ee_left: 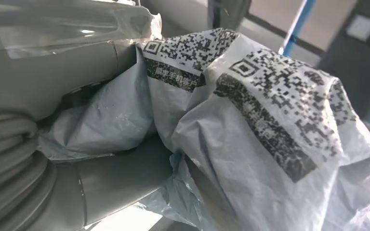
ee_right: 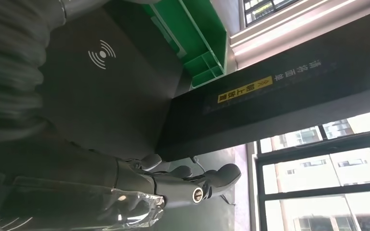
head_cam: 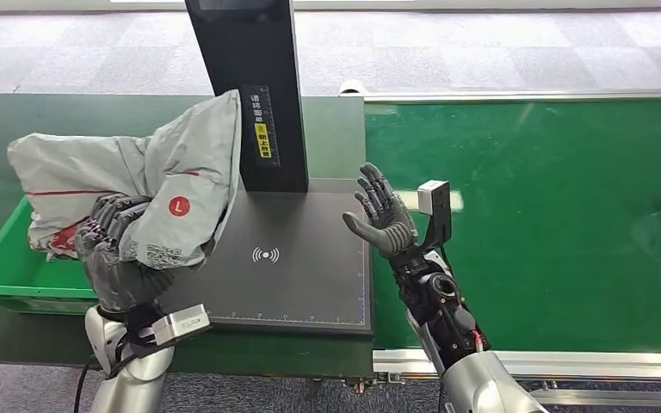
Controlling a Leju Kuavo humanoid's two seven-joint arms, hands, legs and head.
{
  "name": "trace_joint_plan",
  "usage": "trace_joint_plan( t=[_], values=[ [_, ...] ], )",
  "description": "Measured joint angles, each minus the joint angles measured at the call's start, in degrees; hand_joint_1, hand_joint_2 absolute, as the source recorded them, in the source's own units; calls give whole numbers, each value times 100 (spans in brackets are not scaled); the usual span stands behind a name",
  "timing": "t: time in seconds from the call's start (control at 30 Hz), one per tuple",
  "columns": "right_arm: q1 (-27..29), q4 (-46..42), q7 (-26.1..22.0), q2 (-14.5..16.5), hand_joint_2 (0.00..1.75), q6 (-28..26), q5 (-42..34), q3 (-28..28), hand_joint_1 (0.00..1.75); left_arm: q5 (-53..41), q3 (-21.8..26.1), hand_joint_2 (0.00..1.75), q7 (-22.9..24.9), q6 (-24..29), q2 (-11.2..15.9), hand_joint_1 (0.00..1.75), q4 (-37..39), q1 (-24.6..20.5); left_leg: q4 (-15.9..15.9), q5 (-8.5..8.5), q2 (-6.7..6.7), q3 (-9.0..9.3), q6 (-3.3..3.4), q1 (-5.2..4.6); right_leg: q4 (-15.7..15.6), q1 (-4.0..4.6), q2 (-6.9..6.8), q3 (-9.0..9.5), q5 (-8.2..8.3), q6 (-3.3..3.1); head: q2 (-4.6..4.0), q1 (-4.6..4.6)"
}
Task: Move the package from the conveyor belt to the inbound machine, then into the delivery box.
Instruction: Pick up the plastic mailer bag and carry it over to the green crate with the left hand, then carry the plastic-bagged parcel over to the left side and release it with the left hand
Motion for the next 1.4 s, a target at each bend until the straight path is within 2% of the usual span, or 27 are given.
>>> trace_joint_plan(
  t=[0.1,0.2,0.27,0.37,0.43,0.63,0.7,0.73,0.8,0.83,0.87,0.93,0.97,1.0,1.17,1.27,1.4],
  values=[
    [-12,83,-1,10,175,-9,-56,39,0,-304,178,175,0,0,-67,175,-128,18,0,0,0,0,0,0,0,0,0,0,0,0,1,0],
    [-3,123,-30,3,175,-15,-175,131,0,-1260,557,175,108,0,-145,175,-36,-72,1,0,1,2,0,0,-1,0,0,-1,0,0,2,0],
    [19,121,-62,-13,175,-15,-244,202,0,-1911,894,175,670,-1,-121,175,379,-278,1,1,1,5,0,0,-1,-1,0,-1,1,0,1,1],
    [66,103,-95,-54,175,-5,-313,306,0,-2000,1110,175,2172,-42,190,174,1358,-617,0,1,14,9,-1,2,0,3,8,0,6,-7,1,-1],
    [87,102,-125,-84,175,16,-338,363,0,-1709,1120,175,2756,-148,441,174,1836,-707,0,2,22,10,-2,4,2,6,13,-3,8,-11,0,-1],
    [108,103,-174,-132,175,106,-346,530,0,-1012,1129,175,3224,-402,983,168,2626,-730,-1,1,21,0,-3,4,2,6,12,-10,4,-11,1,1],
    [126,101,-176,-142,175,108,-348,571,0,-841,1160,175,3252,-313,1132,152,2789,-732,-1,0,21,-2,-3,3,2,5,12,-11,4,-11,0,1],
    [140,98,-173,-146,175,109,-349,585,0,-766,1188,175,3234,-239,1200,145,2855,-733,-1,0,21,-2,-3,3,2,5,12,-11,4,-11,1,1],
    [174,74,-160,-156,175,108,-356,612,0,-681,1302,175,3113,-101,1298,99,2926,-733,-1,0,21,-2,-3,4,2,5,12,-12,4,-11,1,1],
    [191,58,-154,-161,175,108,-359,628,0,-663,1388,175,3016,-61,1326,87,2938,-733,-1,0,21,-1,-3,4,2,6,12,-12,4,-11,1,0],
    [207,42,-148,-165,175,107,-362,646,0,-665,1488,175,2878,-37,1340,62,2937,-732,-1,0,20,-1,-3,4,2,6,12,-12,4,-11,1,0],
    [237,14,-140,-172,175,107,-366,681,0,-712,1759,175,2453,-13,1317,34,2876,-731,-1,1,18,-1,-3,5,2,6,12,-12,4,-11,1,0],
    [251,-2,-137,-175,175,107,-369,697,0,-739,1933,175,2175,-2,1276,10,2815,-734,-1,1,18,-1,-3,5,2,7,12,-12,4,-11,1,0],
    [266,-18,-134,-177,175,107,-374,711,0,-746,2139,175,1868,6,1218,2,2738,-742,-1,1,18,-1,-3,5,2,7,12,-12,4,-11,1,0],
    [326,-91,-133,-183,175,107,-383,781,0,-523,3268,175,285,17,749,0,2290,-843,0,1,16,-2,-3,4,2,6,11,-12,4,-11,1,1],
    [339,-142,-121,-184,175,110,-386,831,0,-307,3635,175,23,17,533,0,2009,-865,0,1,16,-2,-3,4,1,5,11,-12,4,-11,2,1],
    [335,-215,-36,-184,175,116,-409,871,0,24,3737,175,-5,17,391,0,1721,-860,0,1,11,-2,-3,4,1,6,9,-10,4,-11,-1,1]
  ],
)
